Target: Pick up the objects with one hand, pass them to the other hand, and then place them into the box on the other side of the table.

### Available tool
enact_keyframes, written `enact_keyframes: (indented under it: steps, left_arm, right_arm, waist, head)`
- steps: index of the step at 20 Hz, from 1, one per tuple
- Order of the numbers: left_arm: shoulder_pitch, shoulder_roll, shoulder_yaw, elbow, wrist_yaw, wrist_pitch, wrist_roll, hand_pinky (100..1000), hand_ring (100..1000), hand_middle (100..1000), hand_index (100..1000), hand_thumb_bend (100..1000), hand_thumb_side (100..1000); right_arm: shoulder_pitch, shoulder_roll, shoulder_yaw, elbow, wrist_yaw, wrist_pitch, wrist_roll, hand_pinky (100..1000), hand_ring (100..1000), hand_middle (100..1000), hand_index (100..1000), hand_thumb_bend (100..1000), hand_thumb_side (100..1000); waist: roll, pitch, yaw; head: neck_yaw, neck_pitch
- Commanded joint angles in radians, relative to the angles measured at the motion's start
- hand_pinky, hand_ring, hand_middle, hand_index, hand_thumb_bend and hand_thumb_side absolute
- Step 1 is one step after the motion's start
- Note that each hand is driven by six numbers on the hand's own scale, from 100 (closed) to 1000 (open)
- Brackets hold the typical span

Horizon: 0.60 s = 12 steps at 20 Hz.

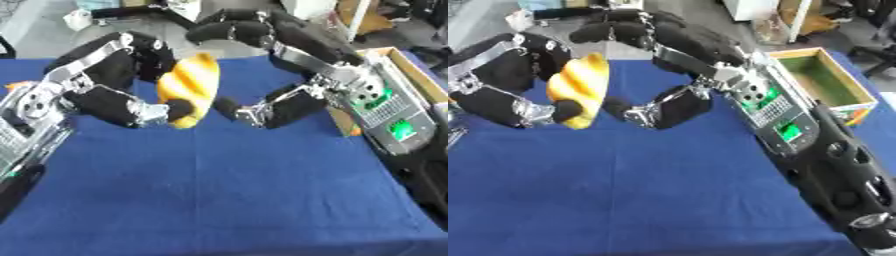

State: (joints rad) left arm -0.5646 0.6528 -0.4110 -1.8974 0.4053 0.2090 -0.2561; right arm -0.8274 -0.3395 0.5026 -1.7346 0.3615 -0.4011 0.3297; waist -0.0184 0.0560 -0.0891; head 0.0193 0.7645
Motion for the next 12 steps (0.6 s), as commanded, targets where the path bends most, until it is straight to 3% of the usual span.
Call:
enact_keyframes:
  steps: [1, 12]
  left_arm:
    - [-0.020, 0.027, 0.001, -0.015, 0.008, 0.002, -0.007, 411, 399, 381, 492, 483, 109]
    - [-0.022, 0.032, -0.008, -0.012, 0.012, 0.006, -0.015, 410, 398, 379, 492, 484, 106]
  right_arm:
    - [-0.026, 0.007, 0.001, 0.011, 0.011, -0.011, 0.008, 831, 847, 844, 921, 235, 194]
    - [-0.026, 0.020, 0.014, 0.037, 0.024, -0.030, 0.010, 830, 846, 840, 880, 195, 143]
  waist:
    - [0.002, -0.014, 0.000]
    - [0.005, -0.011, -0.001]
  head:
    - [0.001, 0.005]
    - [0.009, 0.006]
